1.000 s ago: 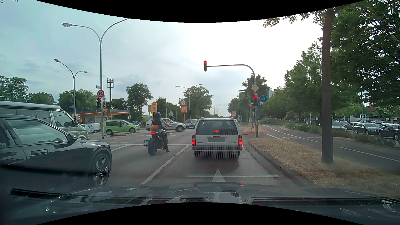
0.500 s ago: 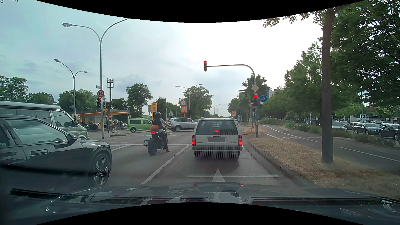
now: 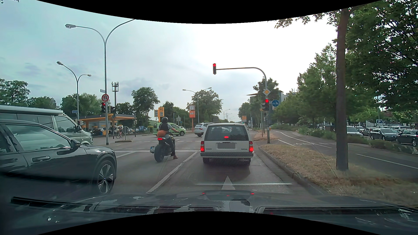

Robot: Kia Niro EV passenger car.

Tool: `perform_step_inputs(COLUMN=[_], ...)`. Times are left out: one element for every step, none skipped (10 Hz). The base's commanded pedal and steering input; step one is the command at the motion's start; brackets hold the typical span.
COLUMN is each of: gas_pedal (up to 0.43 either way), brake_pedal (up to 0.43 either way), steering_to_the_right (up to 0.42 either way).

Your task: Follow the waypoints while adhering to traffic rules and regulations

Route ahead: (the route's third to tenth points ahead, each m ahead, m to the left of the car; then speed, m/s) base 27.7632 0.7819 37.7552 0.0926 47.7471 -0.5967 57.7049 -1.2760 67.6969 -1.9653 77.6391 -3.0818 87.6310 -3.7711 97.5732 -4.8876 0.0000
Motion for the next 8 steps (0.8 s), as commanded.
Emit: perform_step_inputs(gas_pedal=[0.0,0.0,0.0,0.0,0.0,0.0,0.0,0.0], brake_pedal=[0.0,0.0,0.0,0.0,0.0,0.0,0.0,0.0], steering_to_the_right=[0.011,0.011,0.011,0.011,0.011,0.011,0.011,0.011])
